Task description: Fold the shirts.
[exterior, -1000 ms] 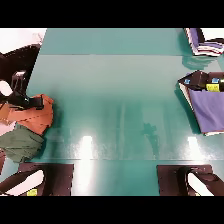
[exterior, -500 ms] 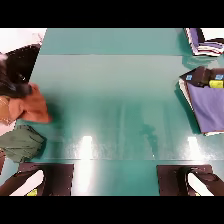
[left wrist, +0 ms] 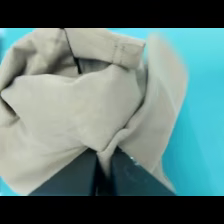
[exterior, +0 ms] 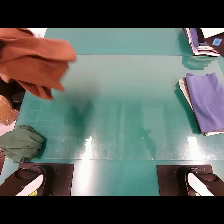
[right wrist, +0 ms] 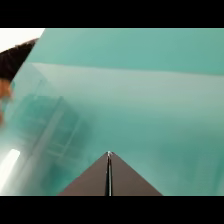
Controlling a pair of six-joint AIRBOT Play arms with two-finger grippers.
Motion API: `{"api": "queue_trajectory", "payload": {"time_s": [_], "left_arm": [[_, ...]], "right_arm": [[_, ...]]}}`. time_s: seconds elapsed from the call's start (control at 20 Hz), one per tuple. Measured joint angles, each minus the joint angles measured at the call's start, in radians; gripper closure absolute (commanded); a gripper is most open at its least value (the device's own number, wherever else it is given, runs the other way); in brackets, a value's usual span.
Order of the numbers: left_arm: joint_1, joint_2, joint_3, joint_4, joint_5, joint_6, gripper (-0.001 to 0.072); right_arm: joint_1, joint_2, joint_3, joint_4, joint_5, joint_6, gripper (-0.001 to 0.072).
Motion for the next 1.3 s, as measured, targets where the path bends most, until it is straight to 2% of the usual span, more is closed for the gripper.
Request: {"api": "queue_trajectory", "payload": {"time_s": [0.15,0.25,0.4,0.5,0.75,1.0,1.3], "left_arm": [[-0.179,-0.106,0.021,-0.003,-0.058,0.002,0.0675],[-0.283,-0.203,0.027,-0.015,-0.068,0.008,0.0108],[-0.378,-0.34,0.031,-0.071,-0.013,0.018,0.0103],[-0.381,-0.389,0.033,-0.074,0.007,0.021,0.0104],[-0.19,-0.41,-0.007,-0.072,-0.047,0.022,0.0104],[0.032,-0.349,-0.313,-0.222,-0.011,0.029,0.0103],[0.098,-0.324,-0.724,-0.44,0.126,0.082,0.0103]], "right_arm": [[0.0,0.0,0.019,-0.001,0.0,0.0,0.0697],[0.0,0.0,0.024,-0.001,0.008,0.0,0.0696],[0.0,0.0,0.028,-0.001,0.03,0.0,0.0697],[0.0,0.0,0.029,-0.002,0.046,0.0,0.0697],[0.0,0.0,0.031,-0.001,0.068,0.0,0.0697],[0.0,0.0,0.031,-0.002,0.074,0.0,0.0697],[0.0,-0.018,0.029,-0.001,0.079,0.0,0.0697]]}}
